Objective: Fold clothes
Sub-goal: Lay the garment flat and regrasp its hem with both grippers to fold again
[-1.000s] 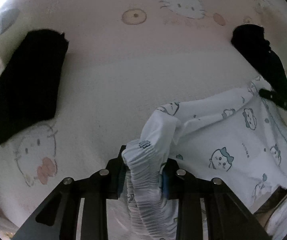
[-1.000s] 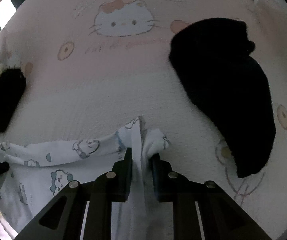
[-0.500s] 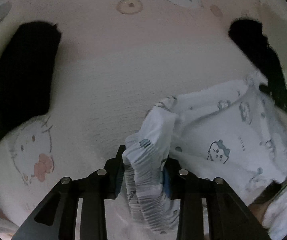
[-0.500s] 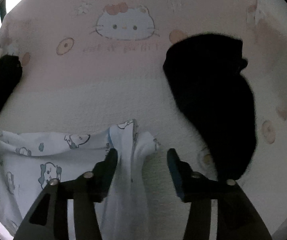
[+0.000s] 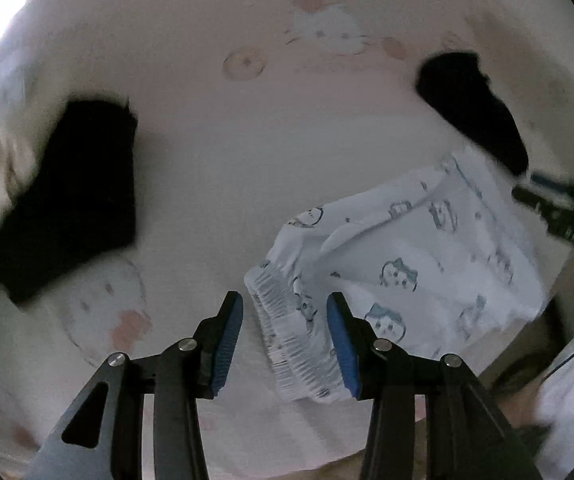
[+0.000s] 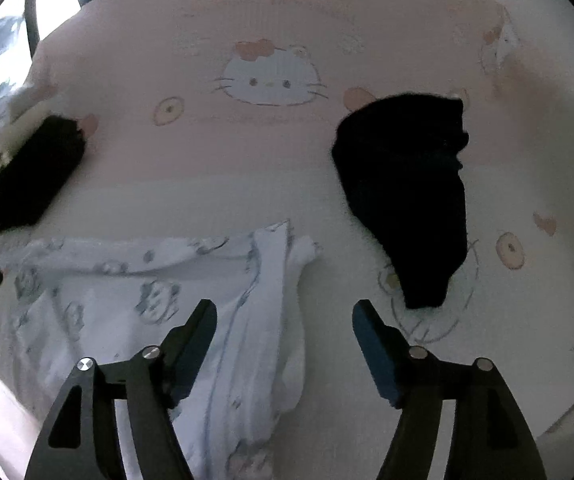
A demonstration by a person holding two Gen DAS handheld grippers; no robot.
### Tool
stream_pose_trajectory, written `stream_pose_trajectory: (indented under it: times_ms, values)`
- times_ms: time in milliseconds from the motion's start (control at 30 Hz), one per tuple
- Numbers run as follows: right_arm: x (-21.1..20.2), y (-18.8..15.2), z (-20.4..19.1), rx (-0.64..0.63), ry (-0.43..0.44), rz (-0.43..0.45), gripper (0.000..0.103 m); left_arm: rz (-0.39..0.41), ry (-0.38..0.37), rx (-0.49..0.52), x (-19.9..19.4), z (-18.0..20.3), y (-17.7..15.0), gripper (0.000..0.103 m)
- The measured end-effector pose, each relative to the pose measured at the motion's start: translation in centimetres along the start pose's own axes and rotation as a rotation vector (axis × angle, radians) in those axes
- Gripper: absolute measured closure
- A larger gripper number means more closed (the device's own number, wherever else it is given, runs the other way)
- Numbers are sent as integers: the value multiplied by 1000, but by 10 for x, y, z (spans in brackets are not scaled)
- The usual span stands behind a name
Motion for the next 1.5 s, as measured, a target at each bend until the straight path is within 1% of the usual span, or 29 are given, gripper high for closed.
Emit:
stream_pose_trajectory:
  times_ms: [67,100,200,233,367,433,500,600,633,733,833,933,1067,1133,1200,1367,1500]
  values:
    - [-10,-2,-14,-55,-8,-8,32,20,28,105,-1,-10,-5,63]
    - [-14,-3,-21,-77,-5,-16,32,27,39,143,4,-7,-2,63]
    - [-27,-6,-41,-124,14,-41,32,48,45,257,23,9,-19,63]
    - [-32,-6,-47,-139,19,-46,32,56,42,291,22,12,-24,63]
    - [-45,-8,-65,-239,-17,-64,32,64,46,421,26,25,-42,63]
    - [-49,-13,-78,-342,-68,-93,32,61,32,486,26,31,-50,63]
    - [-48,-19,-88,-447,-94,-118,32,85,48,566,26,39,-58,63]
    - [-47,-36,-112,-646,-91,-138,32,128,90,681,28,51,-69,63]
    - [-46,-41,-118,-695,-92,-148,32,140,101,711,29,54,-71,63]
    - [-40,-56,-135,-846,-115,-179,32,169,141,782,34,61,-74,63]
    - [-35,-68,-148,-946,-108,-189,32,170,156,821,41,64,-76,63]
    - [-28,-77,-154,-981,-105,-203,32,149,175,853,43,62,-81,63]
    - [-17,-84,-150,-985,-150,-233,32,164,203,945,45,65,-90,63]
    - [-13,-85,-145,-977,-168,-246,32,178,220,970,46,66,-92,63]
    - [-10,-85,-141,-962,-169,-254,32,187,226,983,48,68,-92,63]
    - [-3,-85,-132,-910,-148,-269,32,171,250,996,58,71,-87,63]
    - [-2,-84,-132,-917,-151,-266,32,175,268,1009,65,75,-83,63]
Point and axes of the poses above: each gripper's, at about its wrist camera, not at the fingertips, and x roughly the way its jaws point, z to its right, y to its top, the point moved 6 cm from there along x, roughly the way its jaws point, and after that the axes turned 9 degrees about -x, right-handed, at the moved point
